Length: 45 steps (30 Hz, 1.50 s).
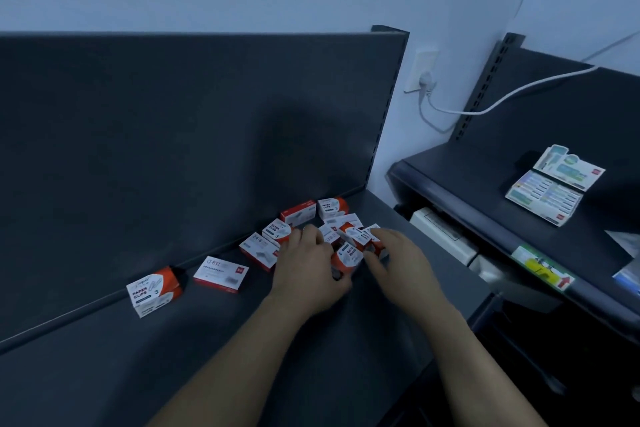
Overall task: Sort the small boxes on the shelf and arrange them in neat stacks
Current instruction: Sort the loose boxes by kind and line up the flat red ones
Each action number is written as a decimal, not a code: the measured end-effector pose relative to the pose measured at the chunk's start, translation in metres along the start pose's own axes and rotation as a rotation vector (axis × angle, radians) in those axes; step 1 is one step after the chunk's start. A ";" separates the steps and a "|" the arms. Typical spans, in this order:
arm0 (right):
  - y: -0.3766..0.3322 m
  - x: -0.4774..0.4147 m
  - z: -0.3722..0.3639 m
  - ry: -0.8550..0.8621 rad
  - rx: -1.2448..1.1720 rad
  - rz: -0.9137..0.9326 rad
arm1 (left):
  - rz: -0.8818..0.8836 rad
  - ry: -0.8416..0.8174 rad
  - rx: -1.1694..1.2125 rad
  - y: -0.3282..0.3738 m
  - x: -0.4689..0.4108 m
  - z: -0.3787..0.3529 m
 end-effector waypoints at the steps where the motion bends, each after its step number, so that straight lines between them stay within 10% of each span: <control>1: 0.001 -0.005 -0.003 0.000 -0.005 0.006 | 0.003 0.003 0.012 0.000 0.001 0.000; 22: -0.039 0.029 -0.013 0.073 -0.012 -0.154 | 0.189 0.125 0.482 -0.048 0.090 0.048; 45: -0.168 0.134 -0.069 -0.156 -0.184 0.248 | 0.400 0.460 0.470 -0.102 0.274 0.100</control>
Point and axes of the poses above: each hand's wrist, its own x-axis away from the middle knuckle, its own z-axis out of the back of the hand, y = z × x, the point moved 1 cm from there along -x, towards the middle knuckle, and after that the axes turned 4 degrees about -z, right-handed, at the moved point
